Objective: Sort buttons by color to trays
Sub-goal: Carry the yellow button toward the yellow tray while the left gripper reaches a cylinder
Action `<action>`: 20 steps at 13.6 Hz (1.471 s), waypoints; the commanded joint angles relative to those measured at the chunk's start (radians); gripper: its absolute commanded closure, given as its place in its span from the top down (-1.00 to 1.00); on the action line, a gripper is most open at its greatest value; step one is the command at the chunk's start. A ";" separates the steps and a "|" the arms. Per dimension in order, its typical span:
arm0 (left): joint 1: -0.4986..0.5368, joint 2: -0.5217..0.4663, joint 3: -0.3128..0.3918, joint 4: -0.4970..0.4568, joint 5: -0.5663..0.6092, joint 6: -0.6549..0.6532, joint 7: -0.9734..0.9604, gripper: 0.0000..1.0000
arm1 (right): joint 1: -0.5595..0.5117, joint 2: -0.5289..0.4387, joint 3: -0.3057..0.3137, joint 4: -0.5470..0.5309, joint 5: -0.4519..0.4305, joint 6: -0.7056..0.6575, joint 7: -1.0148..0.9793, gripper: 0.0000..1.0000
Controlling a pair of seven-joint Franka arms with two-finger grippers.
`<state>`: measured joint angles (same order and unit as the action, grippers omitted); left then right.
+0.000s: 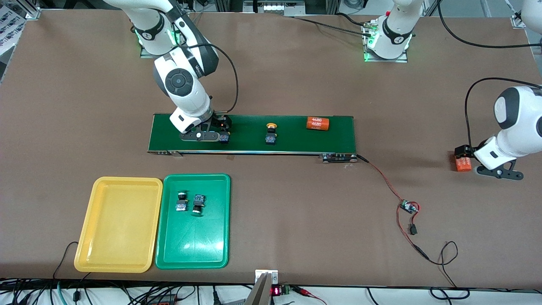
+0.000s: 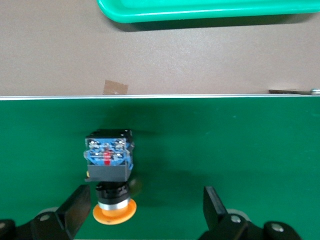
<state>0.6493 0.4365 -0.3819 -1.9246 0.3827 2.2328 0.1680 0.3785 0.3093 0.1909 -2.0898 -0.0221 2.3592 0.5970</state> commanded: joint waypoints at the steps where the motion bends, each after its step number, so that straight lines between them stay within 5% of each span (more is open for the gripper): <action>1: 0.016 0.066 0.029 0.036 -0.094 -0.015 -0.013 1.00 | 0.003 0.007 0.001 -0.001 -0.033 0.021 0.020 1.00; 6: 0.032 0.163 0.047 0.038 -0.104 0.042 -0.012 1.00 | 0.002 0.047 0.001 0.000 -0.091 0.041 0.010 0.86; 10: 0.032 0.171 0.057 0.038 -0.102 0.045 -0.001 1.00 | -0.009 0.054 0.001 0.002 -0.114 0.043 -0.025 0.28; 12: 0.032 0.179 0.057 0.038 -0.099 0.056 0.002 1.00 | -0.019 0.053 -0.002 0.005 -0.114 0.038 -0.036 -0.18; 15: 0.032 0.191 0.063 0.038 -0.099 0.074 0.002 0.20 | -0.041 0.039 -0.007 0.031 -0.113 0.032 -0.062 -0.78; 20: 0.026 0.167 0.063 0.030 -0.085 0.062 0.002 -0.95 | -0.105 0.063 -0.083 0.183 -0.111 -0.069 -0.245 -0.81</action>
<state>0.6828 0.6199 -0.3226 -1.9033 0.2935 2.3076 0.1608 0.3083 0.3538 0.1363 -1.9824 -0.1216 2.3437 0.4458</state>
